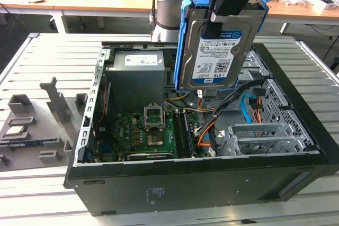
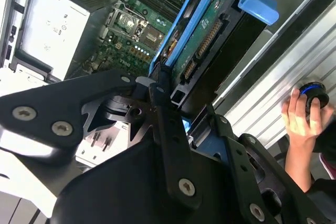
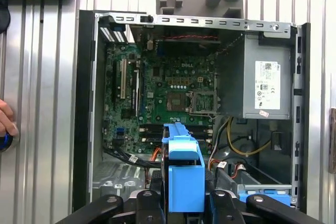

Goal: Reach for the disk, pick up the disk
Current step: 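Pick up the disk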

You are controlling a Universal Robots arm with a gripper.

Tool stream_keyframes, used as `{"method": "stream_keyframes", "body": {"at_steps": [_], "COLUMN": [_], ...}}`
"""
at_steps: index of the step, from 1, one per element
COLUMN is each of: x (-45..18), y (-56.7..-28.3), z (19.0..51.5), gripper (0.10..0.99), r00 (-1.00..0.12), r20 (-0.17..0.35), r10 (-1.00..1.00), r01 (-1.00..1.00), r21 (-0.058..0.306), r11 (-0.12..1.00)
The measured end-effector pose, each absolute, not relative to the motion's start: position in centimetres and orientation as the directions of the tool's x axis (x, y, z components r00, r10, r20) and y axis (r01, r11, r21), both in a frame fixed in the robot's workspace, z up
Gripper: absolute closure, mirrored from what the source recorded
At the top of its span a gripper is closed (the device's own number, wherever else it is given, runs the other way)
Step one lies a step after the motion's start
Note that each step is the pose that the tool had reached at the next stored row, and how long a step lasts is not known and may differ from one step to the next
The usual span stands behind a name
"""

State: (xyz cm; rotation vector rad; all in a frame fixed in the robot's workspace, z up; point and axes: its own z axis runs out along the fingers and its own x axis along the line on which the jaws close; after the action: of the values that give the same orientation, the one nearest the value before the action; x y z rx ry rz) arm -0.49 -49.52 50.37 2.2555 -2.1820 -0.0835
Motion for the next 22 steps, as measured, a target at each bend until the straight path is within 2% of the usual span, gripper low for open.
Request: {"method": "stream_keyframes", "body": {"at_steps": [6,9,22], "x": [-0.5,-0.5,-0.5], "y": [-50.5,-52.2,-53.8], "z": [50.3,50.3,50.2], "gripper": [0.722,0.722,0.722], "r00": [0.032,0.032,0.032], "r20": [-0.037,-0.037,-0.037], "r10": [-0.999,-0.999,-0.999], "r01": [-0.999,-0.999,-0.999], "r21": [0.039,0.039,0.039], "r11": [-0.034,-0.034,-0.034]}}
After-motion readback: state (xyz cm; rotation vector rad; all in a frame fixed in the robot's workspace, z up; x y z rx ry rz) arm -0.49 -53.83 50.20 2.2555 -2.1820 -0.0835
